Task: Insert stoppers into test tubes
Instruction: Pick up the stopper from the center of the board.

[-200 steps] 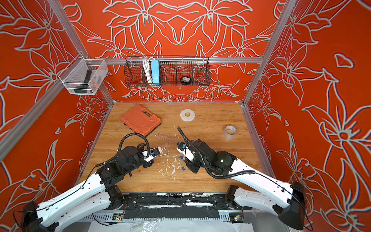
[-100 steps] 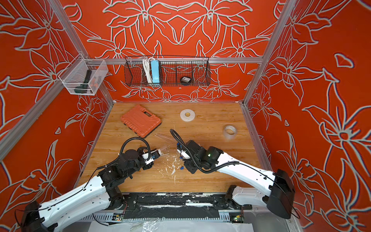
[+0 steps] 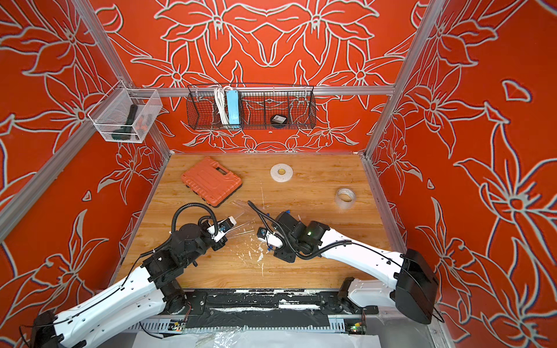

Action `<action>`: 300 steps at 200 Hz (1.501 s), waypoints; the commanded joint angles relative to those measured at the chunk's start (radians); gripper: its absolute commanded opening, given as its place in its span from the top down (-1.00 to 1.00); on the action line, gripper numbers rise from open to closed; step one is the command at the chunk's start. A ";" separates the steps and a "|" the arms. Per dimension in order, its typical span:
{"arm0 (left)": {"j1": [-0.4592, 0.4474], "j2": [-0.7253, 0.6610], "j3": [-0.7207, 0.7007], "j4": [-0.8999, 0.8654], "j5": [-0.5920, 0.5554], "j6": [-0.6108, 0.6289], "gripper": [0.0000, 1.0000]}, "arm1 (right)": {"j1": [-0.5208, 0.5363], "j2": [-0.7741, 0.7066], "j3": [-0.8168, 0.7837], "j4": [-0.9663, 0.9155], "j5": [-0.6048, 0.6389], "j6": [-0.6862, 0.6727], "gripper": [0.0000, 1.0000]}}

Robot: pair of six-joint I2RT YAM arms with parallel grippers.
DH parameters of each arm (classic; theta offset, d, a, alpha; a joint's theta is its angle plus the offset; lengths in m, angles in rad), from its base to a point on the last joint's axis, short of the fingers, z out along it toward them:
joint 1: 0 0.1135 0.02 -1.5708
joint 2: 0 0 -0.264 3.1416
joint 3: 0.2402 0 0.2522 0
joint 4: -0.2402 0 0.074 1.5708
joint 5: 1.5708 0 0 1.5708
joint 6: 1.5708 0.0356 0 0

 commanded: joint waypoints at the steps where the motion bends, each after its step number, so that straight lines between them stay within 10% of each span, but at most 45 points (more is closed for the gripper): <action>1: 0.040 -0.055 -0.025 -0.014 -0.044 -0.052 1.00 | -0.046 0.022 0.039 -0.056 -0.082 -0.469 -0.16; 84: 0.070 -0.282 -0.092 0.071 -0.103 -0.110 1.00 | -0.104 0.437 0.241 -0.036 -0.144 -0.755 0.17; 300: 0.073 -0.312 -0.107 0.124 -0.064 -0.126 1.00 | -0.048 0.673 0.388 -0.042 -0.107 -0.857 0.31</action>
